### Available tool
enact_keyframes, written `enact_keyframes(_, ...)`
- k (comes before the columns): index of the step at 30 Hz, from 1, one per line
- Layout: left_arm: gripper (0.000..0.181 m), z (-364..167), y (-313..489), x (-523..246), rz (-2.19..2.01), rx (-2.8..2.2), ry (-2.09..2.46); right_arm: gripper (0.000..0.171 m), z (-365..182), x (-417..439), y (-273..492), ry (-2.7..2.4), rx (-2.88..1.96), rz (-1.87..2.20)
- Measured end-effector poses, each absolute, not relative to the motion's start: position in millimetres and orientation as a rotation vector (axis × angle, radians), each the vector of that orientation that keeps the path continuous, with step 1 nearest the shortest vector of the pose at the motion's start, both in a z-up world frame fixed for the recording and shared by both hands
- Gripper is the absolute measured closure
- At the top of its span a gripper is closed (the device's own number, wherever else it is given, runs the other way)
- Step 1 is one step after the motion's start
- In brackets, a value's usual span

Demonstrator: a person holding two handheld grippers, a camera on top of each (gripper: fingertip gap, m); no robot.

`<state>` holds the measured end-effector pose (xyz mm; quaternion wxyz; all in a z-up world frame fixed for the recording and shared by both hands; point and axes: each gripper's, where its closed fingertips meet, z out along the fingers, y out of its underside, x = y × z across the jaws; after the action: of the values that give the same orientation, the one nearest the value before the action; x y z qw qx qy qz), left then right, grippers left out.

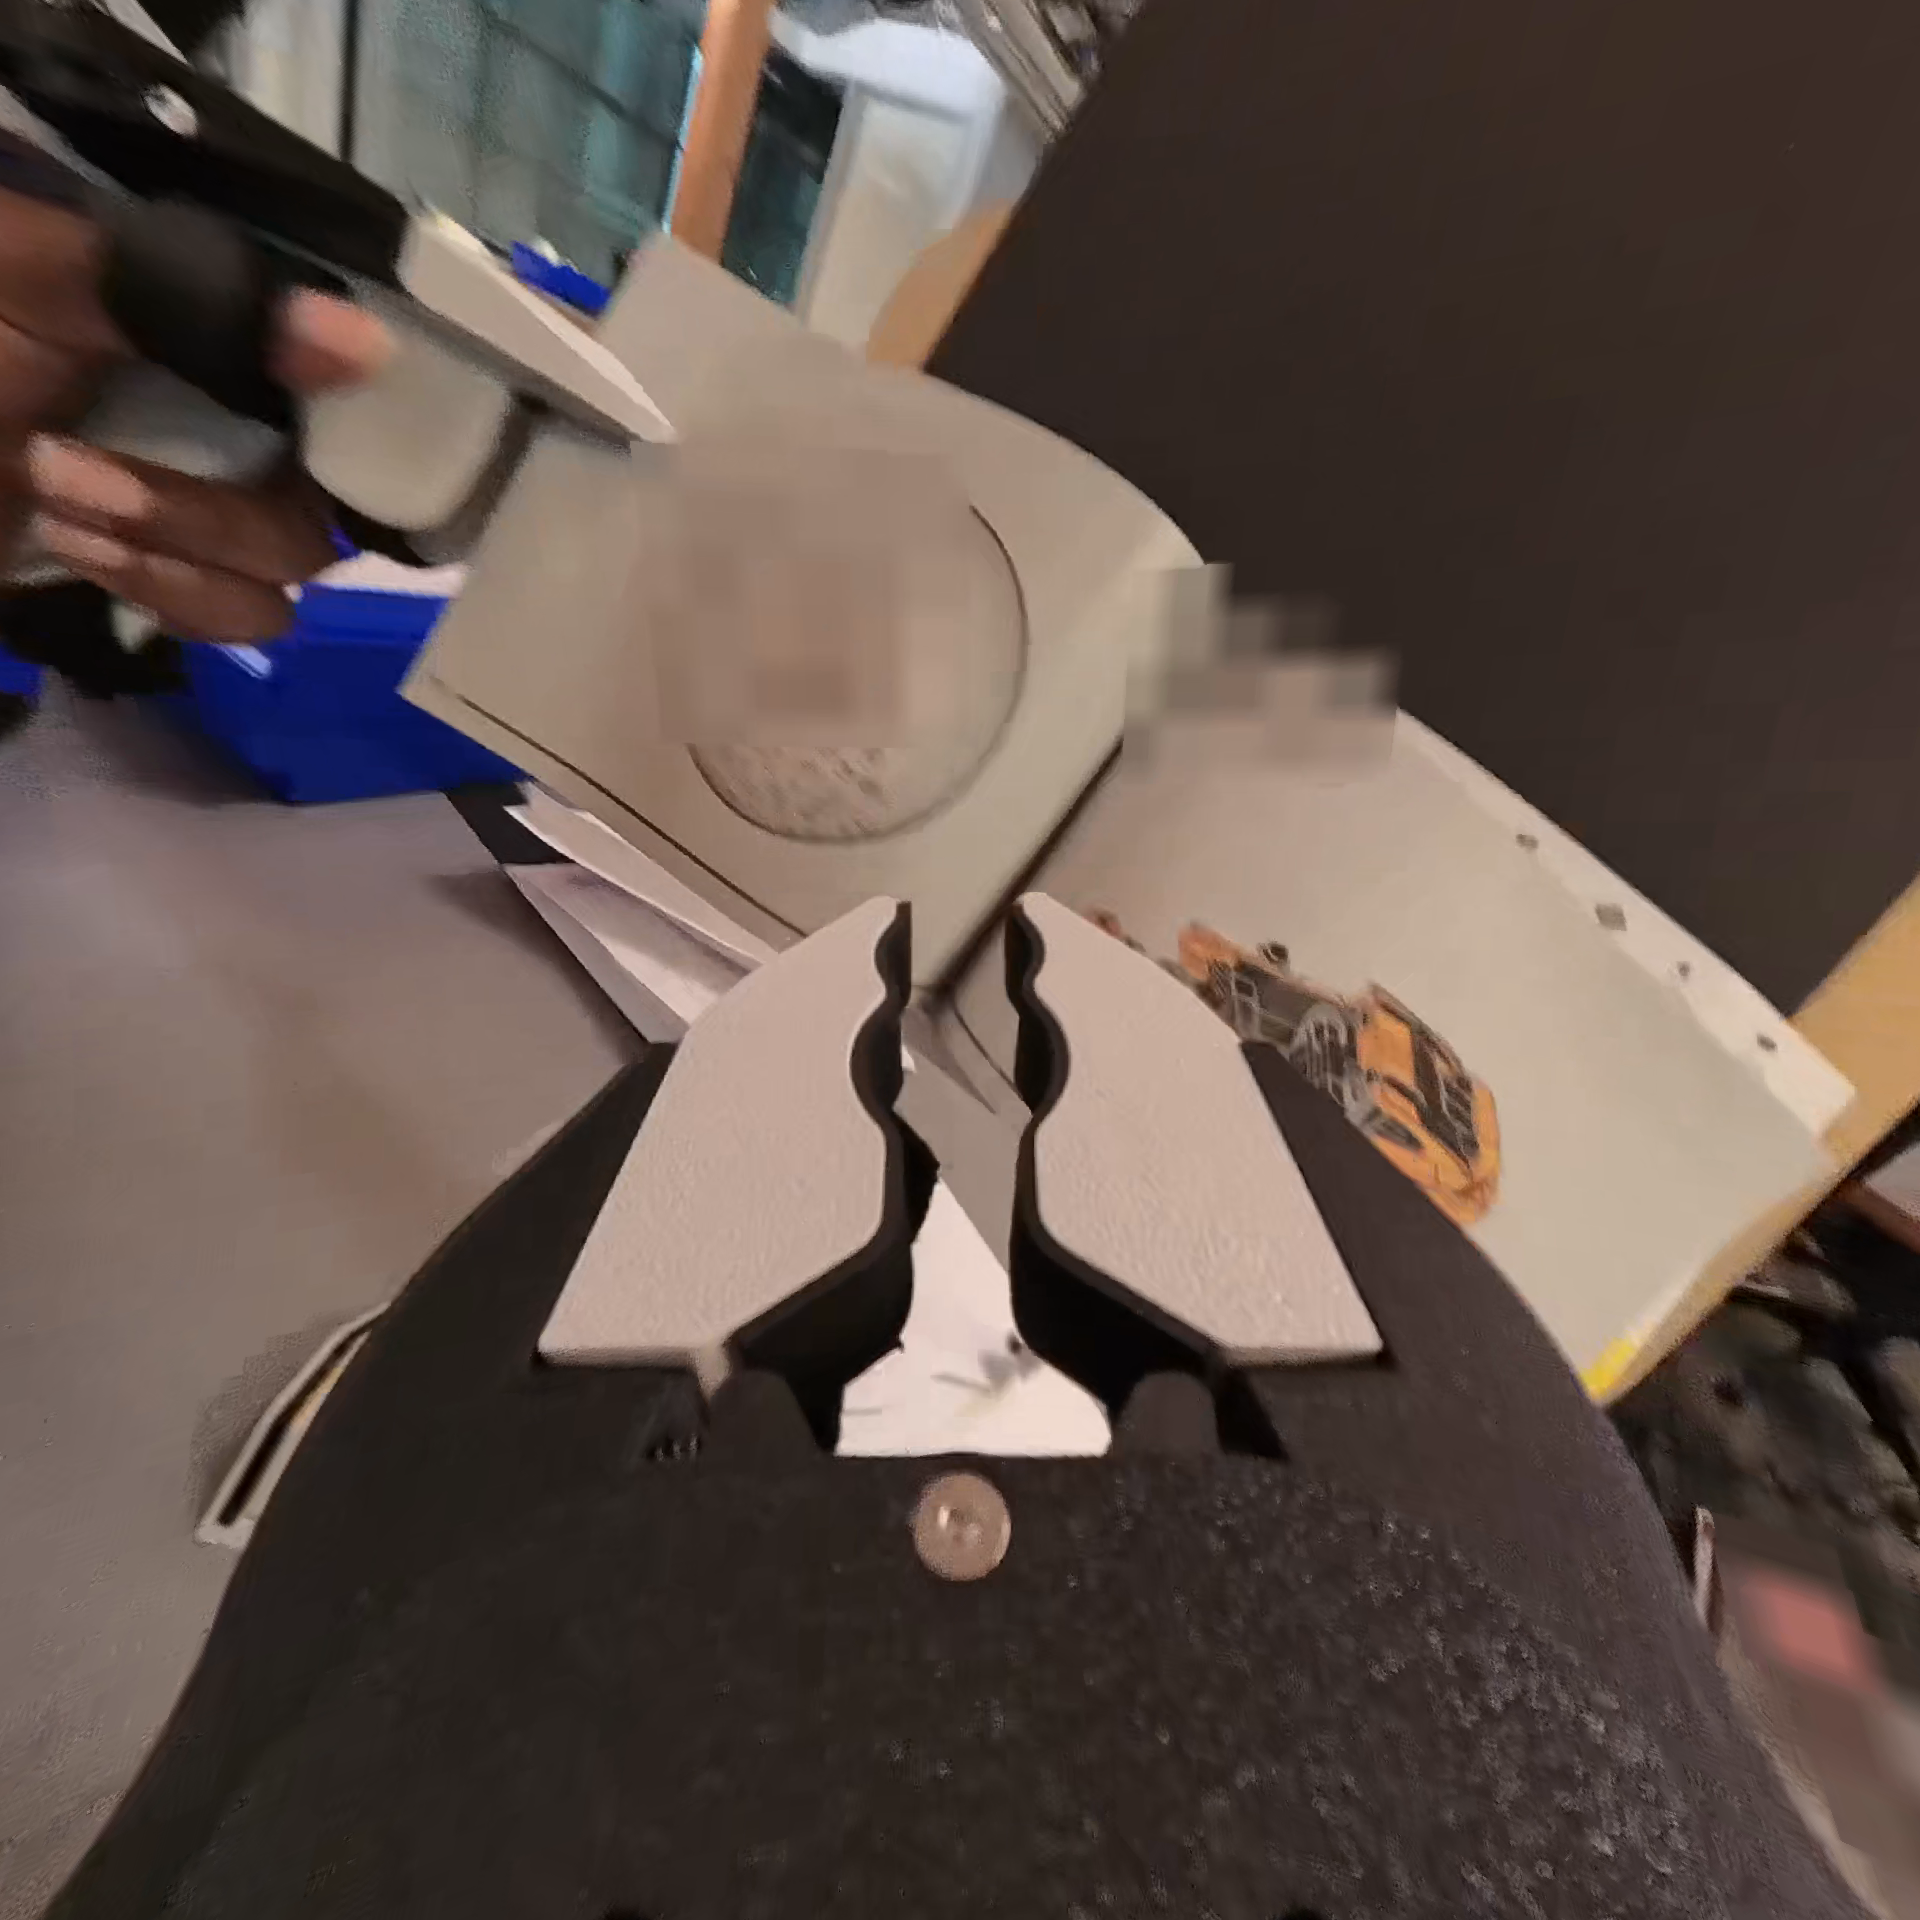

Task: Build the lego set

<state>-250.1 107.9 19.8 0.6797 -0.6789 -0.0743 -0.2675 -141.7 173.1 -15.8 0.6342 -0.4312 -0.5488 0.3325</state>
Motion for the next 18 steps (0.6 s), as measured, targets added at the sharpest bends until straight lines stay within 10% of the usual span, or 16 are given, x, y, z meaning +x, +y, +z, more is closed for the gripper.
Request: enact_keyframes(18,0.181,-8.9,111.2,-327.9,-0.349,-1.616,-0.254,0.171,-59.5,-151.0,283.8,-1.312,-1.195,0.309)
